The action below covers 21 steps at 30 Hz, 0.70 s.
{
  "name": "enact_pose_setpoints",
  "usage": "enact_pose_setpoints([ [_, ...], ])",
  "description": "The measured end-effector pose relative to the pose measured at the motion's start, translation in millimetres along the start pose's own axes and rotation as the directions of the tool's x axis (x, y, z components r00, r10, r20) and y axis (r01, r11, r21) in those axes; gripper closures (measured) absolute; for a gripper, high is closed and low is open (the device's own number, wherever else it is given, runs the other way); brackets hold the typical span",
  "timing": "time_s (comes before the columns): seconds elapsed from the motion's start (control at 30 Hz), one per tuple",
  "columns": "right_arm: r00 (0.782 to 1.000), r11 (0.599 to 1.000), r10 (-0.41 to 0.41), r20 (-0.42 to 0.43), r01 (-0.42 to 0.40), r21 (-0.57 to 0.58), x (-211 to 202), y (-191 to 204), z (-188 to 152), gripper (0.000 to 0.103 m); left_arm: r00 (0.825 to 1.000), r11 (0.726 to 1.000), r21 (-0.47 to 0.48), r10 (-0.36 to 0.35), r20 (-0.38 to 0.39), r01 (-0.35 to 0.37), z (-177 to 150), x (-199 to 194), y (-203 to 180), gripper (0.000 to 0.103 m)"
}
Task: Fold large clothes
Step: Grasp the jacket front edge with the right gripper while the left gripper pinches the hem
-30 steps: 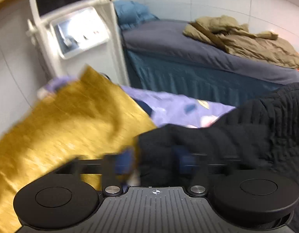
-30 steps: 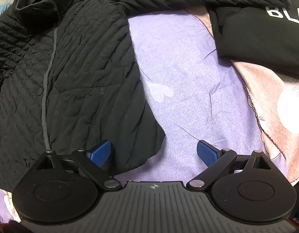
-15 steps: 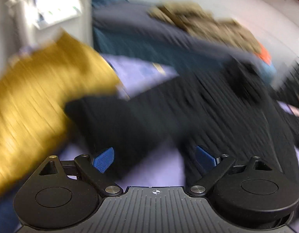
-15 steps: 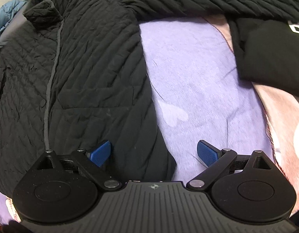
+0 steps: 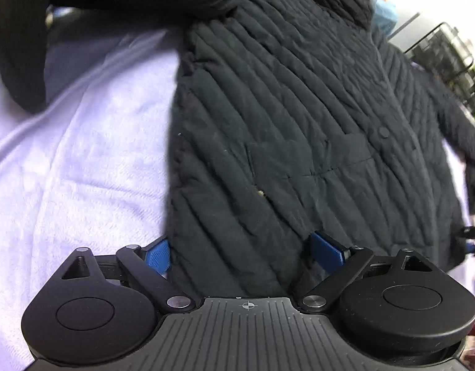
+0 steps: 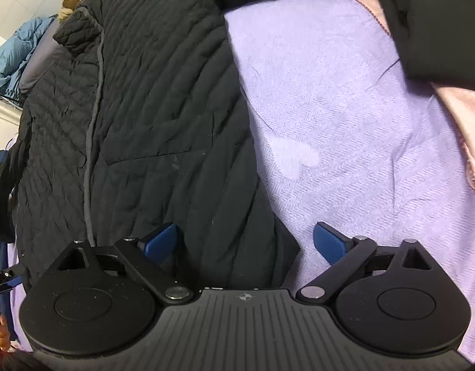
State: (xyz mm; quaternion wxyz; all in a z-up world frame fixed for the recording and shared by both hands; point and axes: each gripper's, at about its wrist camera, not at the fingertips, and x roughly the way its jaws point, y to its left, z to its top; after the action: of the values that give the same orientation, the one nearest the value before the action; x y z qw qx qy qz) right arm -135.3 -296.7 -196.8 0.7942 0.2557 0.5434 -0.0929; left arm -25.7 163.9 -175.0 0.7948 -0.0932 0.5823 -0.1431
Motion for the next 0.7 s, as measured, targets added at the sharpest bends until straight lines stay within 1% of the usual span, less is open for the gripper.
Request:
enact_pose_setpoints([
  [0.03, 1.0, 1.0, -0.014, 0.003, 0.014, -0.012, 1.2, 4.1, 1.3, 0.004, 1.0, 1.0, 0.002, -0.002, 0.001, 0.002, 1.7, 1.5, -2.7, 0.0],
  [0.1, 0.999, 0.998, -0.031, 0.012, 0.032, -0.057, 2.4, 14.5, 5.1, 0.011, 1.0, 1.0, -0.026, -0.012, -0.001, 0.012, 5.1, 2.8, -5.2, 0.0],
  [0.13, 0.999, 0.996, -0.028, 0.017, 0.03, -0.083, 1.8, 17.7, 6.7, 0.021, 1.0, 0.999, -0.046, -0.021, -0.001, 0.021, 7.9, 3.6, -4.8, 0.0],
  [0.17, 0.999, 0.994, -0.035, 0.016, 0.036, -0.103, 2.6, 23.4, 8.3, 0.026, 0.999, 0.997, -0.071, -0.034, 0.004, 0.035, 8.1, 3.6, -4.5, 0.0],
  [0.2, 0.999, 0.992, -0.047, 0.014, 0.049, -0.118, 3.7, 29.0, 9.4, 0.029, 0.999, 0.995, -0.093, -0.037, 0.005, 0.038, 7.8, 4.3, -4.4, 0.0],
  [0.27, 0.999, 0.989, -0.046, 0.009, 0.047, -0.139, 5.2, 36.0, 9.8, 0.047, 1.0, 0.993, -0.114, -0.019, 0.006, 0.02, 8.2, 5.8, -6.3, 0.0],
  [0.3, 0.999, 0.988, -0.04, 0.007, 0.041, -0.147, 5.2, 39.3, 9.7, 0.053, 1.0, 0.993, -0.121, -0.015, 0.008, 0.016, 7.4, 4.9, -8.6, 0.0],
  [0.33, 1.0, 0.988, -0.03, 0.007, 0.031, -0.148, 2.8, 38.9, 8.9, 0.066, 1.0, 0.993, -0.119, -0.023, 0.007, 0.024, 7.3, 2.5, -10.0, 0.0],
  [0.37, 1.0, 0.989, -0.027, 0.011, 0.028, -0.146, 1.7, 40.8, 8.2, 0.074, 1.0, 0.994, -0.107, -0.017, 0.008, 0.018, 6.8, -0.4, -13.7, 0.0],
  [0.43, 0.999, 0.99, -0.02, 0.027, 0.023, -0.139, -2.8, 43.9, 7.4, 0.082, 1.0, 0.996, -0.082, 0.02, 0.014, -0.019, 8.9, -7.3, -21.6, 0.0],
  [0.47, 0.999, 0.991, -0.012, 0.037, 0.017, -0.132, -6.1, 44.7, 7.3, 0.085, 0.999, 0.996, -0.081, 0.022, 0.024, -0.02, 9.6, -12.3, -24.0, 0.005],
  [0.5, 0.999, 0.993, -0.004, 0.046, 0.009, -0.119, -10.0, 44.8, 8.5, 0.086, 0.999, 0.996, -0.092, 0.011, 0.038, -0.008, 10.7, -18.2, -24.9, 0.007],
  [0.53, 0.998, 0.995, 0.01, 0.055, -0.005, -0.1, -14.5, 44.8, 10.5, 0.086, 0.999, 0.994, -0.105, -0.005, 0.052, 0.011, 12.2, -23.5, -24.9, 0.015],
  [0.57, 0.997, 0.997, 0.032, 0.064, -0.027, -0.077, -19.8, 43.9, 12.6, 0.087, 0.998, 0.993, -0.117, -0.021, 0.066, 0.029, 14.5, -29.6, -24.5, 0.02],
  [0.6, 0.996, 0.997, 0.056, 0.073, -0.052, -0.053, -25.7, 42.8, 14.7, 0.087, 0.997, 0.991, -0.125, -0.031, 0.077, 0.041, 17.1, -35.3, -24.6, 0.022],
  [0.67, 0.99, 0.994, 0.104, 0.092, -0.103, -0.022, -39.4, 40.3, 18.4, 0.088, 0.992, 0.989, -0.13, -0.051, 0.113, 0.066, 21.9, -49.5, -27.3, 0.037],
  [0.7, 0.986, 0.992, 0.125, 0.106, -0.124, -0.02, -47.1, 41.2, 20.5, 0.088, 0.988, 0.989, -0.126, -0.06, 0.139, 0.078, 24.2, -57.2, -30.8, 0.039],
])
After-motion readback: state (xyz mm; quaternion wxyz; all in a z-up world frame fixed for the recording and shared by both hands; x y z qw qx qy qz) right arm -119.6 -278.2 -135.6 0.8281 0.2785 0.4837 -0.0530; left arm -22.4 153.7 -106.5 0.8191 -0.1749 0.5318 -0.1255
